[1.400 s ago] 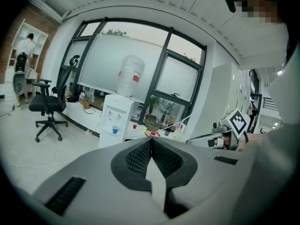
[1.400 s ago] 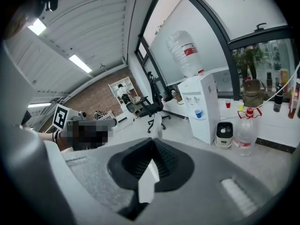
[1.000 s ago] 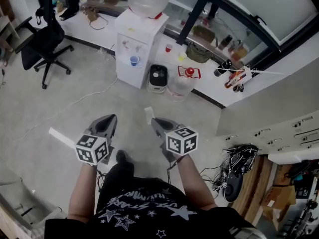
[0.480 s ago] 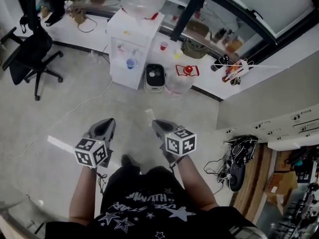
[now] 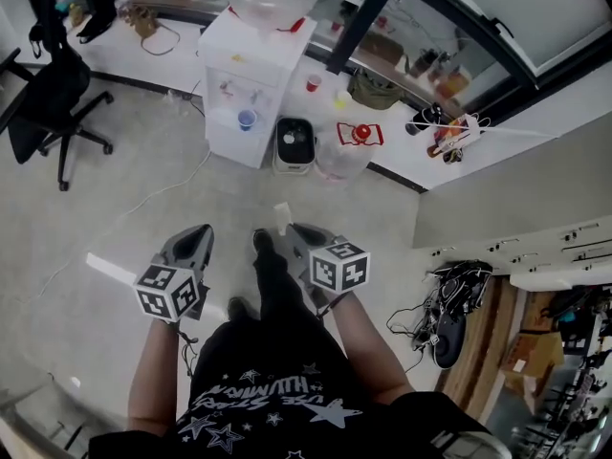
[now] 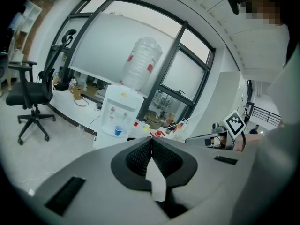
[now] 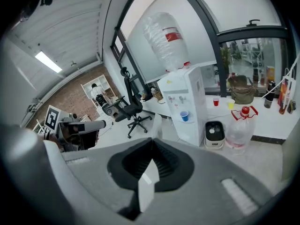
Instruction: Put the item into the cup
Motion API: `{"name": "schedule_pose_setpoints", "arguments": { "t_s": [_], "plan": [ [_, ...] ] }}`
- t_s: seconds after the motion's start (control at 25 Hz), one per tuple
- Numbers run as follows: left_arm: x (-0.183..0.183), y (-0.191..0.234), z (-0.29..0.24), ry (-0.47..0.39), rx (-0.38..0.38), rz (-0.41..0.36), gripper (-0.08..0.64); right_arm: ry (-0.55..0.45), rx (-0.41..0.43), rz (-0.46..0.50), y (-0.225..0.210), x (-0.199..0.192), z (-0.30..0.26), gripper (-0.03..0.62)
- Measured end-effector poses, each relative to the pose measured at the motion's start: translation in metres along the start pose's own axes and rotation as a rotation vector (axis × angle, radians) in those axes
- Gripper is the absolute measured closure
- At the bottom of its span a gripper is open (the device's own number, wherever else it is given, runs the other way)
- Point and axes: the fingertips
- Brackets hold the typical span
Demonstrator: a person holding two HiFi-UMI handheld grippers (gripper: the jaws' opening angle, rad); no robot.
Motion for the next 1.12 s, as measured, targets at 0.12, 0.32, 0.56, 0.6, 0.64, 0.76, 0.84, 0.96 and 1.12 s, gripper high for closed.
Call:
{"name": "schedule_pose_setpoints", "arguments": {
  "t_s": [0.12,0.32,0.56,0.6,0.64,0.76,0.84,0.96,1.12],
  "plan": [
    [0.009,0.012,-0.009,-0.002,0.034,0.000,0.552,0.001,0.028,0.017,-0.011,0.024,-0.022,0.592],
    [0.021,0.046,-0.032,0.011,0.099,0.067,0.552,0.055,0.077,0.052,-0.037,0.063,-0.065,0.592],
    [0.055,0.080,-0.077,0.023,0.132,0.110,0.552,0.093,0.090,0.049,-0.080,0.112,-0.107,0.592],
    [0.060,0.084,-0.086,0.025,0.133,0.112,0.552,0.100,0.088,0.047,-0.088,0.118,-0.114,0.592],
    [0.065,0.087,-0.095,0.028,0.133,0.112,0.552,0.105,0.086,0.044,-0.095,0.125,-0.121,0.592],
    [0.078,0.098,-0.119,0.044,0.132,0.111,0.552,0.125,0.081,0.035,-0.116,0.140,-0.141,0.592],
    [0.085,0.104,-0.135,0.067,0.126,0.100,0.552,0.140,0.083,0.036,-0.128,0.150,-0.155,0.592],
    [0.094,0.121,-0.157,0.095,0.136,0.085,0.552,0.162,0.093,0.040,-0.146,0.162,-0.180,0.592],
    [0.104,0.152,-0.185,0.078,0.175,0.132,0.552,0.182,0.118,0.016,-0.169,0.171,-0.214,0.592]
  ]
}}
Point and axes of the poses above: the fingertips, and each gripper's own axes: z backward along the fingers, y to its left, x out of its top, and after that the axes turned 15 degrees about y, right-handed
